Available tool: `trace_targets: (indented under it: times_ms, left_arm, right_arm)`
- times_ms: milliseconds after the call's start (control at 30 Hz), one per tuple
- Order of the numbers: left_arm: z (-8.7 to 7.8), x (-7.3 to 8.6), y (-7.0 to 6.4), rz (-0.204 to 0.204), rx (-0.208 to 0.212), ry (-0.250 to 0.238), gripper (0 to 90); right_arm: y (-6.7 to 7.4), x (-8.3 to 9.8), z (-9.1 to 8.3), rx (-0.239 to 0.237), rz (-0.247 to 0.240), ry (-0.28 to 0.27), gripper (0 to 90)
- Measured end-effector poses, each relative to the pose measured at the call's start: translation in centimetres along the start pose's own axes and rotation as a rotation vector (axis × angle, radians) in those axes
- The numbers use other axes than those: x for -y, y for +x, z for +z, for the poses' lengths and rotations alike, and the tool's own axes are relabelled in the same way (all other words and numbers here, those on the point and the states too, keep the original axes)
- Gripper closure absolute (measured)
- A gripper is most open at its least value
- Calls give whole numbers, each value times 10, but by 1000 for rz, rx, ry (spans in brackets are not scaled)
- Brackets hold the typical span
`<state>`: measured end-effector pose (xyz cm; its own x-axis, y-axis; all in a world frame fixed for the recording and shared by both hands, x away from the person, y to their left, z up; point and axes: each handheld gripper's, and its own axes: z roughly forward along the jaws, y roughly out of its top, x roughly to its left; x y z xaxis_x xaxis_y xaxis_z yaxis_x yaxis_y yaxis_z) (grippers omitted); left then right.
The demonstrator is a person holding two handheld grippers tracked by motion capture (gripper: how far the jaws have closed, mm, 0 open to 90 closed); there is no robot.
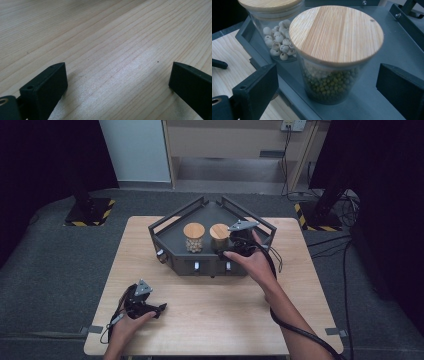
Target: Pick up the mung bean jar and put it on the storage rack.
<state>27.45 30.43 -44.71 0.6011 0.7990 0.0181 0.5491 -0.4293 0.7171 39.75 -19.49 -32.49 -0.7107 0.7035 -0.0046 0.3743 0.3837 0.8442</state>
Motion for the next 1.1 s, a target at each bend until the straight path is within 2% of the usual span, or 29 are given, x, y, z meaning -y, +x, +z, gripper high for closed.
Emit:
trace_targets:
  times_ms: [300,600,867,1100]
  left_arm:
    - [0,0,0,0,0,0,7]
    - [0,0,0,0,0,0,7]
    - [0,0,0,0,0,0,7]
    - [0,0,0,1,0,0,7]
  right_arm:
    - [3,2,-18,-3,-16,-14,42]
    - [3,8,-29,-13,-8,-21,41]
    - [9,13,-40,-22,-19,-28,42]
    - [15,17,-47,-31,-11,-31,42]
